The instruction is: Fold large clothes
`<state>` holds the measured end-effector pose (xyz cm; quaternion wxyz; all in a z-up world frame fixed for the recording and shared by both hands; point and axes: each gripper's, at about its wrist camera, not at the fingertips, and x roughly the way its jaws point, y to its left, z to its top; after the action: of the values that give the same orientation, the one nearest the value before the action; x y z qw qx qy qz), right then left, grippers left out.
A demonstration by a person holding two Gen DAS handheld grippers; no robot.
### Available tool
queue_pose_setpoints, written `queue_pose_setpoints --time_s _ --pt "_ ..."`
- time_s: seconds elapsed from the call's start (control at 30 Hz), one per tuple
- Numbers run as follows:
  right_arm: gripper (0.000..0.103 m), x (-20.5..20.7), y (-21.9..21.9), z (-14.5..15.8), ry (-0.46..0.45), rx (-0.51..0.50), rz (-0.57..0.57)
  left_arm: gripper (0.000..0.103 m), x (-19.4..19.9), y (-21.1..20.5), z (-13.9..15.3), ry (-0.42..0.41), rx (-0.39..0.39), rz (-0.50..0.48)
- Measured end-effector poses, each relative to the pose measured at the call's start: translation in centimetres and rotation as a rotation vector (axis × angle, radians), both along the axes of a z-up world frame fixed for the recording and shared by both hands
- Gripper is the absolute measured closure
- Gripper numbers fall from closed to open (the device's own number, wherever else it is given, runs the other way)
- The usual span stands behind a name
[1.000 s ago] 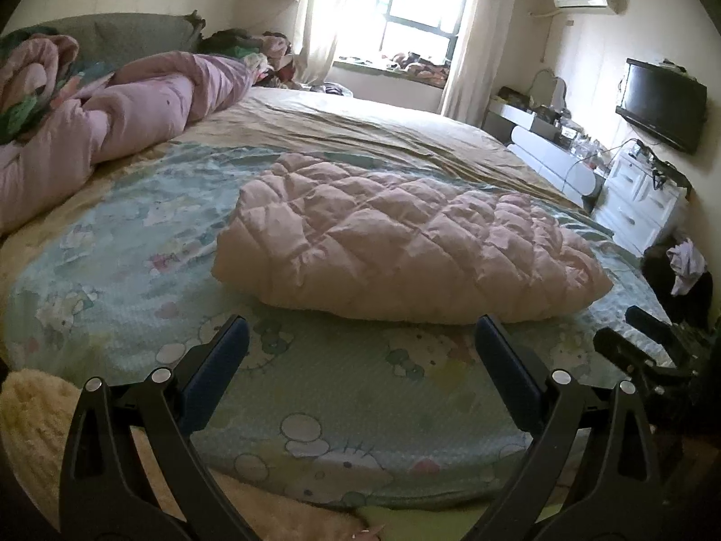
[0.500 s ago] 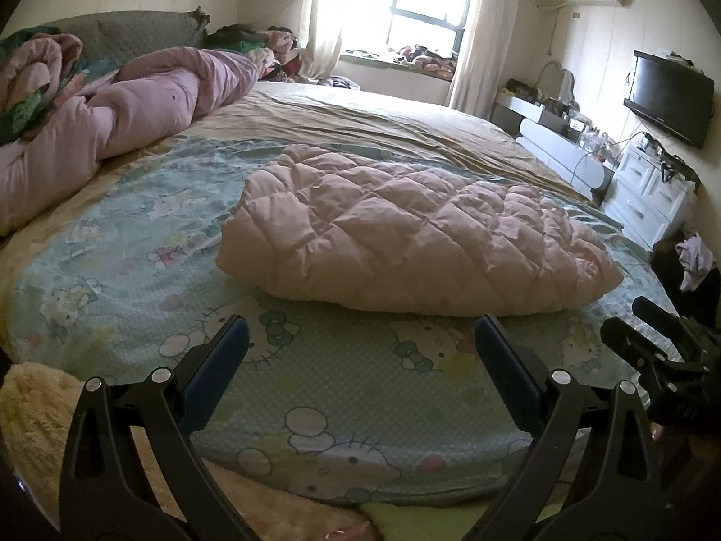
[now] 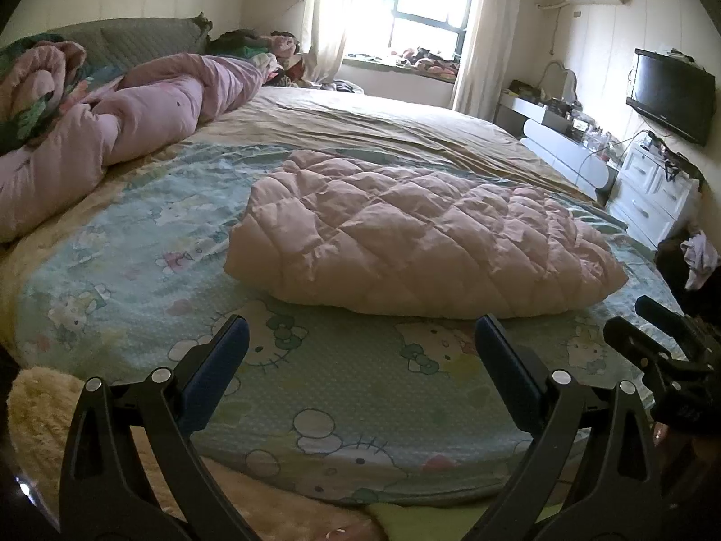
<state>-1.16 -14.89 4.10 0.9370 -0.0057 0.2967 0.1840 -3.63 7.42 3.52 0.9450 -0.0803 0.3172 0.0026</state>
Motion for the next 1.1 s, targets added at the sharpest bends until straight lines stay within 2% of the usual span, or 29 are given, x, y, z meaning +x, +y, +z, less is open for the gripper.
queue_pose_setpoints --time_s 1.1 --pt "0.004 -0.07 0.02 0.1 0.005 0.001 0.001 0.009 -0.11 0.2 0.35 -0.002 0.007 0.003"
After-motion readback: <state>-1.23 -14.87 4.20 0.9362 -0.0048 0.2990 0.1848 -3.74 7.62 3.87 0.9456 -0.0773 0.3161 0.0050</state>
